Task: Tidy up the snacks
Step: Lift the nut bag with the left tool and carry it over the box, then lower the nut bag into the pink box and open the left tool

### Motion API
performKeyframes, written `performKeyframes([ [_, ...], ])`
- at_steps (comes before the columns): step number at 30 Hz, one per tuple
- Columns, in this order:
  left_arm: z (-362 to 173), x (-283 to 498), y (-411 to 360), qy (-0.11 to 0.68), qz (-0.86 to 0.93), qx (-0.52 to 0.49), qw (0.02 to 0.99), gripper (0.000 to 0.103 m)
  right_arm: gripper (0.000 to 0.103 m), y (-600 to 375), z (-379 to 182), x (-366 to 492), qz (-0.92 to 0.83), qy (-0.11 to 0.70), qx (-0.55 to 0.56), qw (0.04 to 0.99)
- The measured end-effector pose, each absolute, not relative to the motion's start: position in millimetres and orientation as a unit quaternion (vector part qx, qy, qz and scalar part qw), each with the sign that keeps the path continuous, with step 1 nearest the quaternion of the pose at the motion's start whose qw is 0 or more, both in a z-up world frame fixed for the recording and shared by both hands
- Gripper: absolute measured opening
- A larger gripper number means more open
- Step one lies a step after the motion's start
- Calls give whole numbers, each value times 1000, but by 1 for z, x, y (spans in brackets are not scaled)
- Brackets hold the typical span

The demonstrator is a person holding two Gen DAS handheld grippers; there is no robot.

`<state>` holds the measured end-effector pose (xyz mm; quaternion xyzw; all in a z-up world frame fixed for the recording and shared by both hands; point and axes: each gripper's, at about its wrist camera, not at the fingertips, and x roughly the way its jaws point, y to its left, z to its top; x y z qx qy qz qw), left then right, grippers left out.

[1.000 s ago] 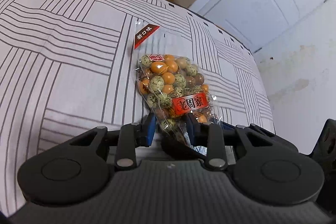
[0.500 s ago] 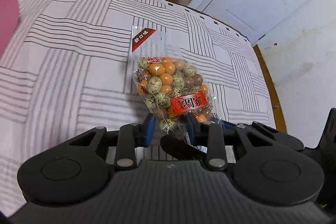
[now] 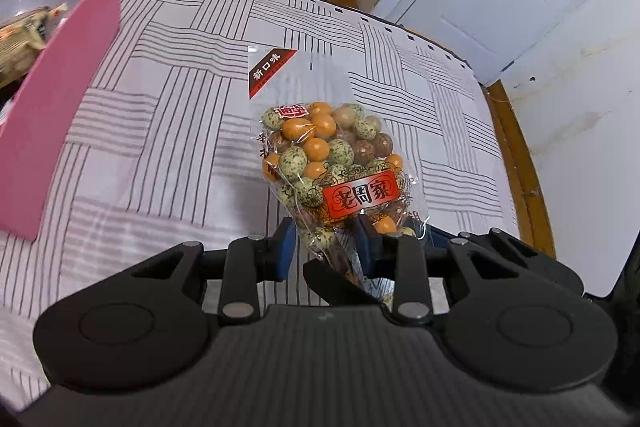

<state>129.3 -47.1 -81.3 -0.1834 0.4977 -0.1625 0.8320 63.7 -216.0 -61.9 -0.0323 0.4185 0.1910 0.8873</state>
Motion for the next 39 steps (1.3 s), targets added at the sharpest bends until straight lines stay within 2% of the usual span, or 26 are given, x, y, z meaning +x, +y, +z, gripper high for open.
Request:
performKeyframes([
  [10, -46, 77, -5, 470, -154, -197, 846, 29, 79, -178, -28, 23, 211, 392, -79, 892],
  [14, -34, 62, 12, 447, -130, -191, 864, 29, 79, -146, -19, 13, 221, 359, -130, 898],
  [22, -14, 53, 72, 400, -77, -203, 891, 29, 79, -96, 0, 26, 290, 300, -141, 898],
  [30, -15, 87, 137, 361, -7, -223, 906, 29, 74, -40, -11, 71, 353, 244, -121, 895],
  [34, -24, 109, 165, 368, 19, -220, 903, 30, 73, -18, -22, 99, 384, 257, -80, 883],
  [35, -28, 116, 172, 372, 25, -223, 901, 30, 70, -15, -25, 105, 390, 260, -67, 881],
  [39, -42, 136, 203, 384, 57, -231, 892, 30, 70, -5, -47, 132, 430, 309, -4, 848],
])
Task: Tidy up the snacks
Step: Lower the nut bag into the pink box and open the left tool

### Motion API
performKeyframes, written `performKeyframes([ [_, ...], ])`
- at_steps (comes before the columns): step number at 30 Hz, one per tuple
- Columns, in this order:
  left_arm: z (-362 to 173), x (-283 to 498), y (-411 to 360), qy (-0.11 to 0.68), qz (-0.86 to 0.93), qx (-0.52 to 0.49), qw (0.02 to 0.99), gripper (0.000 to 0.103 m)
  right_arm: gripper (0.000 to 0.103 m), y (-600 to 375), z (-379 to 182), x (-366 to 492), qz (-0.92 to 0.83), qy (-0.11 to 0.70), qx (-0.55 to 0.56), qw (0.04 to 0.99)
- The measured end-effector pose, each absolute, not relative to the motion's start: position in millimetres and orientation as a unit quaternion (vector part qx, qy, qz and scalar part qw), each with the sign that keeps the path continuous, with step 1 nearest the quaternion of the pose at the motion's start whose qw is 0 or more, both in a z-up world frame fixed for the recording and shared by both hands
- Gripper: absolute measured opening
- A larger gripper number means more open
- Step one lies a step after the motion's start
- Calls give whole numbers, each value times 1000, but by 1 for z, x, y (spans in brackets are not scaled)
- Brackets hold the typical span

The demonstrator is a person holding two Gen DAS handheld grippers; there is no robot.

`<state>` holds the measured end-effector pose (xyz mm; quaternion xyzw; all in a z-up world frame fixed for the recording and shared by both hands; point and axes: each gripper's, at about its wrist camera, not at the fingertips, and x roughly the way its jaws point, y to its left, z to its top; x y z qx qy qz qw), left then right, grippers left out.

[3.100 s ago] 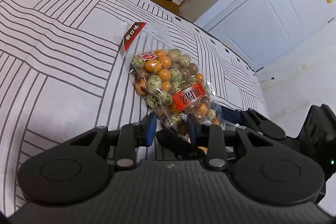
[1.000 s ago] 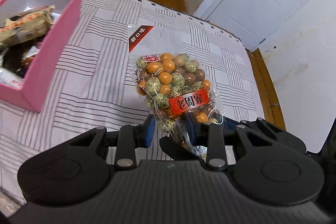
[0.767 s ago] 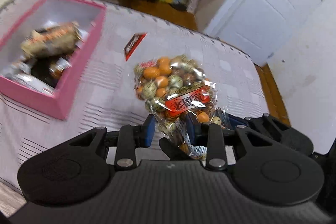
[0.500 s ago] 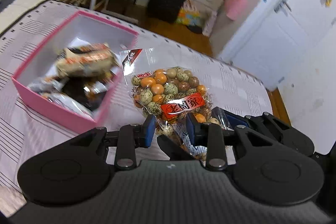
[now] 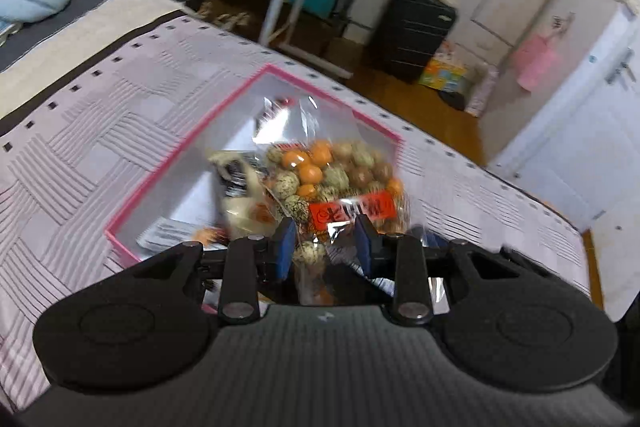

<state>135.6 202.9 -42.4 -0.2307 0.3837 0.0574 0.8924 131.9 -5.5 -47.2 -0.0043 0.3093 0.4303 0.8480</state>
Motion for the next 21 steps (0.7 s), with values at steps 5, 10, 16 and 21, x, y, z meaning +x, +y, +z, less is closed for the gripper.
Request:
performKeyframes([
  [5, -83, 155, 223, 417, 62, -264, 867, 31, 56, 7, -82, 141, 414, 330, -30, 848],
  [10, -97, 158, 213, 435, 67, -245, 864, 31, 47, 20, -90, 134, 405, 310, -110, 853],
  [16, -100, 164, 211, 428, 85, -232, 869, 29, 47, 32, -94, 134, 386, 240, -193, 870],
  [21, -102, 159, 207, 432, 89, -227, 868, 30, 51, 14, -84, 139, 392, 272, -143, 867],
])
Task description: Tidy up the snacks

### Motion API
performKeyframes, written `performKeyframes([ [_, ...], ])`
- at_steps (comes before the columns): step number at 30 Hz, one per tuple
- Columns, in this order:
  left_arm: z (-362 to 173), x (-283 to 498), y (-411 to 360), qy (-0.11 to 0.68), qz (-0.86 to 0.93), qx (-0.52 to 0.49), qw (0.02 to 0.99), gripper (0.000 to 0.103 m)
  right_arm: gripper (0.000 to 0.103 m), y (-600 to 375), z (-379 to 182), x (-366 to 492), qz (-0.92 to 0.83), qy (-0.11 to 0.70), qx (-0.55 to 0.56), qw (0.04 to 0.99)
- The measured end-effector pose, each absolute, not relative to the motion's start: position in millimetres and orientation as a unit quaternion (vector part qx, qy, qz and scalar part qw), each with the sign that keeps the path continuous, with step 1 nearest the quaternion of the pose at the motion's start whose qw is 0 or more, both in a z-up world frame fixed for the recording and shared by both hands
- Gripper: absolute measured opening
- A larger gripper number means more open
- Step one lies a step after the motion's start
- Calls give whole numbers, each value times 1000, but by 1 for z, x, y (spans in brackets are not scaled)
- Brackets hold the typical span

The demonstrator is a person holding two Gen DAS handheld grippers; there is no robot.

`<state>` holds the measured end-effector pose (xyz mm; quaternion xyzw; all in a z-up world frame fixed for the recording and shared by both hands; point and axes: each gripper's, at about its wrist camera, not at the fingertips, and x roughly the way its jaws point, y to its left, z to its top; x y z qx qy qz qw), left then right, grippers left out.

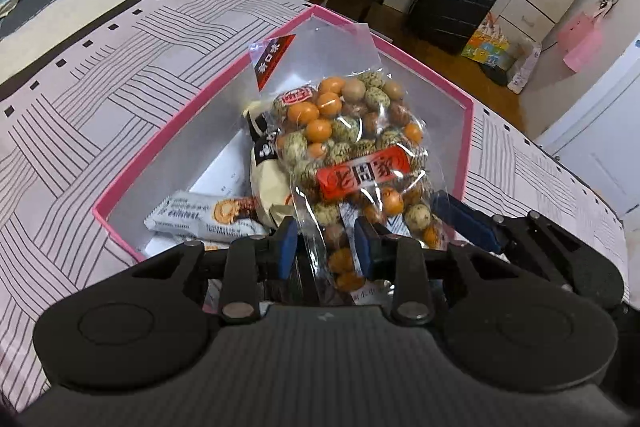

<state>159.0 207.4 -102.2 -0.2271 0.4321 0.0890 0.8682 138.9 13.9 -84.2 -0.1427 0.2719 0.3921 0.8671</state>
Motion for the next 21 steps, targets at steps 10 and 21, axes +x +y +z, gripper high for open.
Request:
performKeyframes([
  [10, -60, 112, 181, 381, 60, -171, 907, 39, 59, -70, -45, 99, 358, 257, -40, 897],
  [21, -16, 66, 141, 343, 5, -133, 930, 49, 59, -148, -14, 64, 252, 279, 20, 927],
])
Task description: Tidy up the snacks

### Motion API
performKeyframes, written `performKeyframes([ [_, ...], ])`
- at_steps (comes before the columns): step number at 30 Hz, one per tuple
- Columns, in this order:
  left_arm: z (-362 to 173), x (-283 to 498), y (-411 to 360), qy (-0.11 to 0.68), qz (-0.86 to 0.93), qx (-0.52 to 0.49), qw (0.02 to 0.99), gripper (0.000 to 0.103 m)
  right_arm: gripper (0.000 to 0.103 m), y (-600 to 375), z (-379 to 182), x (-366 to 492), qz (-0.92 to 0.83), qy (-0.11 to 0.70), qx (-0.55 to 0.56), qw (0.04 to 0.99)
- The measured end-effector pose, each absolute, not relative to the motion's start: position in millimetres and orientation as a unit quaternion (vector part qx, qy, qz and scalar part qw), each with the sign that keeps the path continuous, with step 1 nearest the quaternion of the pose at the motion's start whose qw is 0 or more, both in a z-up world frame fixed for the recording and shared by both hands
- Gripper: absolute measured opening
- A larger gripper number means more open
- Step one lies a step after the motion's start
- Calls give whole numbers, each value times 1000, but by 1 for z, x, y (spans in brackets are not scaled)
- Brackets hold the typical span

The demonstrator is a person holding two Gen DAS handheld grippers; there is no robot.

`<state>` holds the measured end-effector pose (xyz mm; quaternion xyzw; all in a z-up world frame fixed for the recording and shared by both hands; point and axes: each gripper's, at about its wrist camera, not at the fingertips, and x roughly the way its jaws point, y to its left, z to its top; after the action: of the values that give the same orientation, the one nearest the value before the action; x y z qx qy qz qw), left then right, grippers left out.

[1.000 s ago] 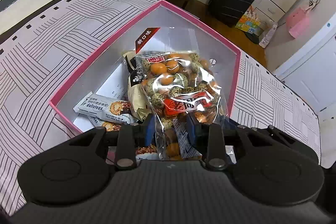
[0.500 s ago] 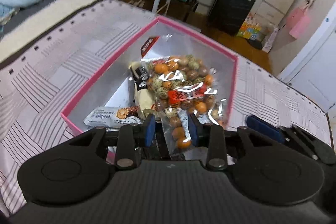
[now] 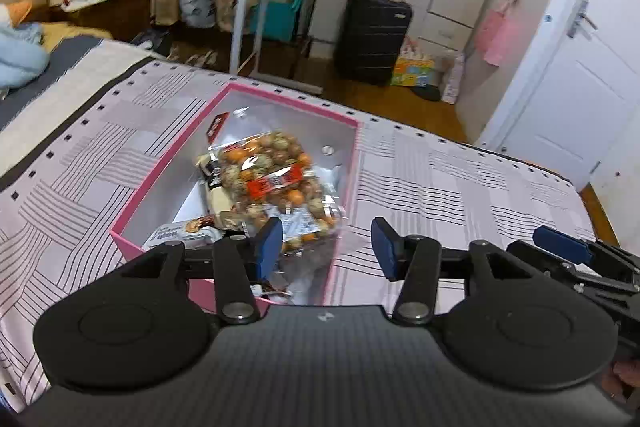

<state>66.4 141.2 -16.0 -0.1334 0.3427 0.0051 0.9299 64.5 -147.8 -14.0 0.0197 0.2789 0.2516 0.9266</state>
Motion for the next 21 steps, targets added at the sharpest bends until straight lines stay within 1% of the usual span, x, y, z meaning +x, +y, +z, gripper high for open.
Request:
performKeyframes([
  [3, -7, 54, 131, 334, -9, -121, 935, 52, 61, -158, -6, 49, 229, 276, 17, 933],
  [5, -1, 45, 121, 329, -21, -109, 938, 55, 67, -162, 0, 38, 218, 273, 10, 937],
  [7, 2, 37, 112, 328, -32, -101, 939, 57, 68, -164, 6, 26, 210, 268, 5, 940],
  [9, 4, 30, 104, 327, -41, -95, 939, 60, 73, -165, 11, 16, 207, 265, 1, 942],
  [11, 5, 23, 96, 327, -49, -88, 940, 64, 80, -164, 16, 7, 200, 262, -3, 944],
  [12, 5, 20, 94, 326, -52, -85, 940, 65, 82, -163, 17, 4, 197, 260, -6, 945],
  [15, 4, 11, 87, 321, -57, -81, 942, 73, 86, -164, 17, -7, 182, 262, -13, 948],
  [16, 4, 10, 87, 320, -58, -82, 942, 76, 92, -165, 15, -9, 178, 266, -15, 947],
  [17, 3, 9, 86, 321, -59, -82, 942, 78, 96, -165, 14, -11, 172, 270, -16, 947],
  [18, 3, 8, 87, 322, -59, -81, 941, 79, 97, -165, 11, -11, 162, 274, -16, 948],
  [20, 2, 5, 87, 324, -54, -81, 941, 88, 103, -167, 8, -13, 139, 286, -11, 948],
  [21, 0, 4, 87, 324, -51, -80, 941, 89, 103, -167, 6, -12, 122, 295, -11, 948],
])
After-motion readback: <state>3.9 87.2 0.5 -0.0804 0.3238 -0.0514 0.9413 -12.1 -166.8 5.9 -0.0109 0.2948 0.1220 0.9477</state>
